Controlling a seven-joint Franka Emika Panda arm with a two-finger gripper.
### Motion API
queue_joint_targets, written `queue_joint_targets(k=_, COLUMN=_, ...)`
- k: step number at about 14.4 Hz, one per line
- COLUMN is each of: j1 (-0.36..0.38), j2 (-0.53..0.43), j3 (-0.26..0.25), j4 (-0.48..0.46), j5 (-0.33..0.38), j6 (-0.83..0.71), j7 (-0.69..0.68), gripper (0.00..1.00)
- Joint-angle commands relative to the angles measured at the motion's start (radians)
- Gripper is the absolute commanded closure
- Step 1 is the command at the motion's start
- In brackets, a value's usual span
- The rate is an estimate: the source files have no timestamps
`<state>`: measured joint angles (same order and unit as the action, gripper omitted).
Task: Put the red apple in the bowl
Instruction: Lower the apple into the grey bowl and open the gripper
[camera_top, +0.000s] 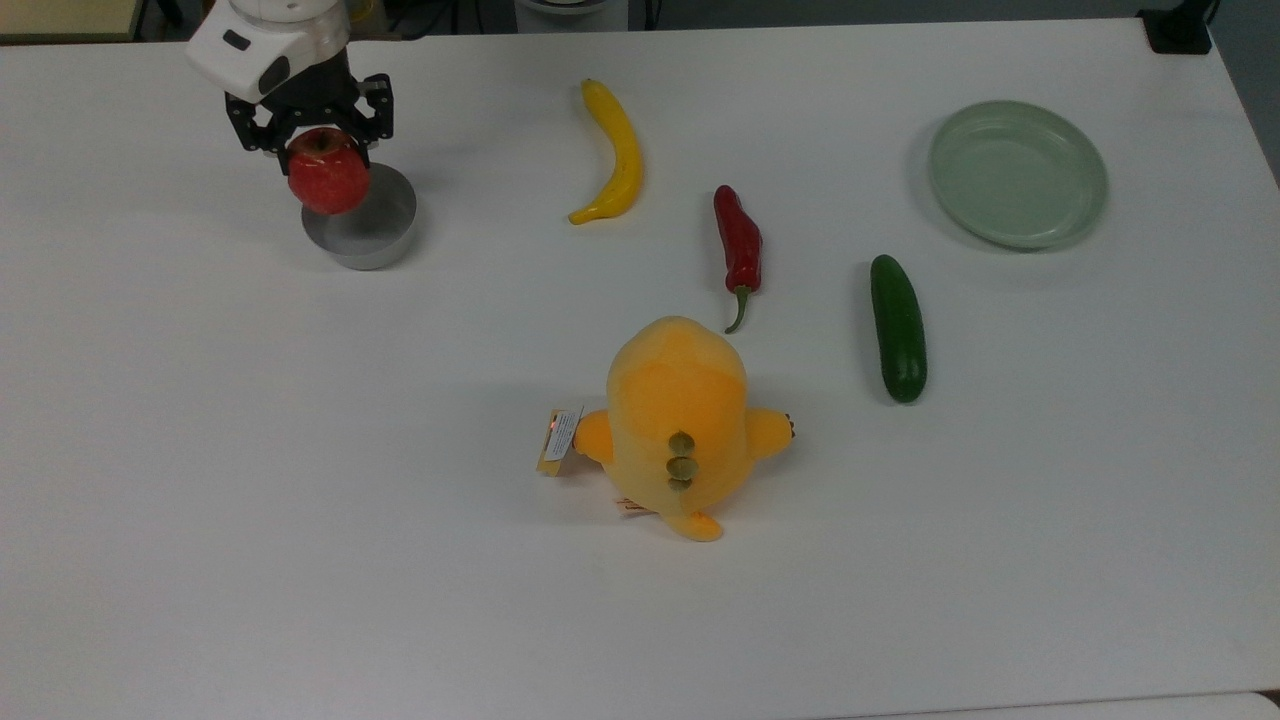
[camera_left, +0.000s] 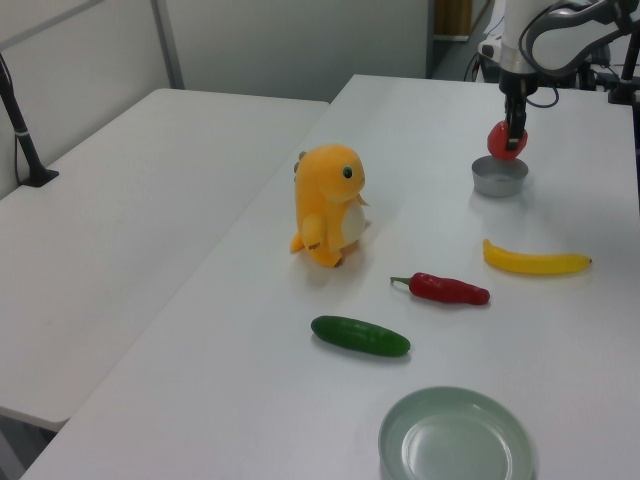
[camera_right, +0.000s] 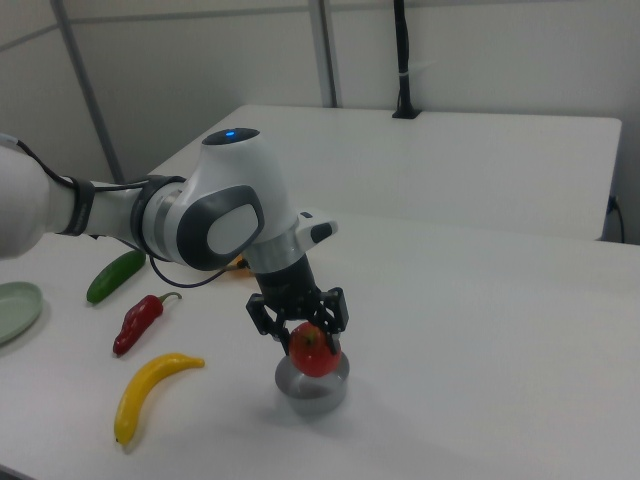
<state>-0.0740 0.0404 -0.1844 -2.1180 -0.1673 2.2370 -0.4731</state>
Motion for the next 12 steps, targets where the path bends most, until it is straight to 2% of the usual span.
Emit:
queue_joint_targets(k=1, j1=0.008, j2=0.018, j3=0.006, j4=0.007, j5=0.012, j6=-0.027, j7=0.031, gripper=0.0)
queue_joint_targets(k=9, j1=0.008, j2=0.018, j3=0.008, j4=0.007, j5=0.012, j6=-0.028, j7=0.031, gripper=0.0)
queue_joint_targets(k=12, j1=0.01, j2=-0.023, j3=0.008, j4=0.01, j5=0.012, j6=-0.095, j7=0.048, gripper=0.0)
